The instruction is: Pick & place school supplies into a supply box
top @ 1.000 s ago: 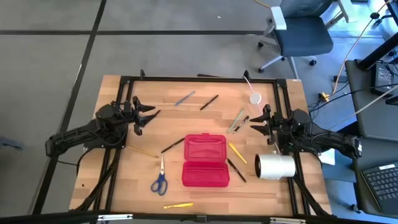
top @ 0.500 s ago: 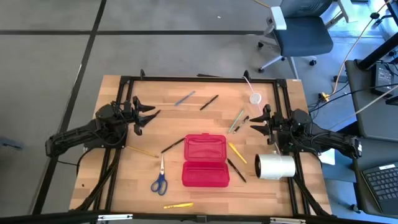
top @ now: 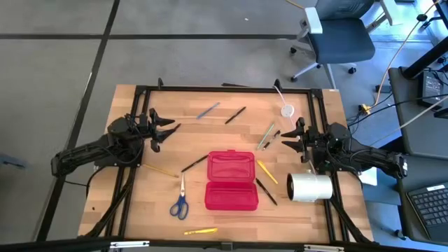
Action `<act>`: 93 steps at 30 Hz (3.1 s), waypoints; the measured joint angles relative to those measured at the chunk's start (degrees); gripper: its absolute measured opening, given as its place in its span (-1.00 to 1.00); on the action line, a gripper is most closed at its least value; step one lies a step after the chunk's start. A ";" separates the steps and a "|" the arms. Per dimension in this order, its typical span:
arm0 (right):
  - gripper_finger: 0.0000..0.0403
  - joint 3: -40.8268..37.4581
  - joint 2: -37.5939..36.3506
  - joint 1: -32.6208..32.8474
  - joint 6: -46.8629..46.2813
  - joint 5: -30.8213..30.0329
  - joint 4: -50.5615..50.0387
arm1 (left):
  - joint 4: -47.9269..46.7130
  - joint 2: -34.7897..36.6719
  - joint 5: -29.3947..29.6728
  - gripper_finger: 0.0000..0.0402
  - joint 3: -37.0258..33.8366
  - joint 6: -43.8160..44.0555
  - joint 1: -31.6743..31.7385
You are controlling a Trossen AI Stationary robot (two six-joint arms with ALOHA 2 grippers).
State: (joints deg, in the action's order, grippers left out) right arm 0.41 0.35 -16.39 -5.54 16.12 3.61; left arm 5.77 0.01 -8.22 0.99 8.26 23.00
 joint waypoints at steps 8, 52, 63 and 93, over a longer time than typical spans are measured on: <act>-0.32 -0.01 0.00 0.01 0.00 -0.01 -0.01 | -0.01 0.00 0.01 -0.06 0.00 -0.01 0.00; -0.32 -0.01 0.01 0.00 0.02 -0.02 0.00 | 0.01 0.00 0.01 -0.06 0.00 0.00 -0.01; -0.32 0.00 0.01 0.01 0.01 0.00 0.00 | 0.01 0.00 0.00 -0.06 -0.01 0.00 0.00; -0.32 -0.01 0.01 0.01 -7.40 -0.03 2.15 | 0.01 0.00 0.01 -0.06 0.00 -0.01 -0.02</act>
State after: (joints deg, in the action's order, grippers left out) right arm 0.40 0.36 -16.38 -12.94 16.09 5.76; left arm 5.78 0.01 -8.21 0.99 8.25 22.98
